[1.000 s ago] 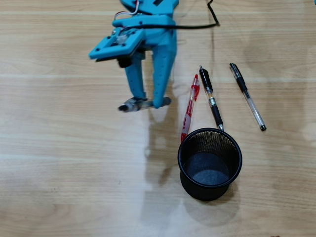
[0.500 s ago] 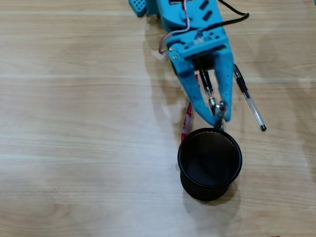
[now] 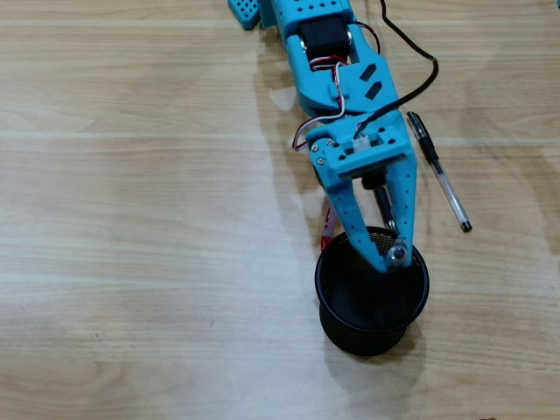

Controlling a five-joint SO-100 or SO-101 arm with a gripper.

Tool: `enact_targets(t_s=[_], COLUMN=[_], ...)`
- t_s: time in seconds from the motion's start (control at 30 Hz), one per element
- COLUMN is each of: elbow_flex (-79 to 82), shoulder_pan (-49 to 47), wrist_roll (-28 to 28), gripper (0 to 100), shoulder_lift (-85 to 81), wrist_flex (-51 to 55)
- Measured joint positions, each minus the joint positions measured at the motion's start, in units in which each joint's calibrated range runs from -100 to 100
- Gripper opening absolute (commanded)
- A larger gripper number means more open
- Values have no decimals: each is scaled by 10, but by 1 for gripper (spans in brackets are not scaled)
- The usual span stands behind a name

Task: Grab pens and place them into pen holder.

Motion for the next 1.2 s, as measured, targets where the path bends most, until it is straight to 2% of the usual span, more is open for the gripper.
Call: enact_targets(t_s=[0.17, 0.3, 0.4, 0.63, 0.7, 0.77, 0.83, 0.97, 1.2], elbow_flex=[0, 0, 0, 0, 0, 4, 11, 12, 12], shoulder_pan=[0, 0, 0, 0, 0, 1, 1, 1, 21], wrist_roll=[0, 0, 0, 0, 0, 0, 0, 0, 24], gripper=[4, 16, 19, 15, 12, 5, 3, 3, 2], shoulder_lift=[2, 3, 3, 3, 3, 3, 3, -10, -100], wrist_flex=[0, 0, 0, 0, 0, 2, 11, 133, 410])
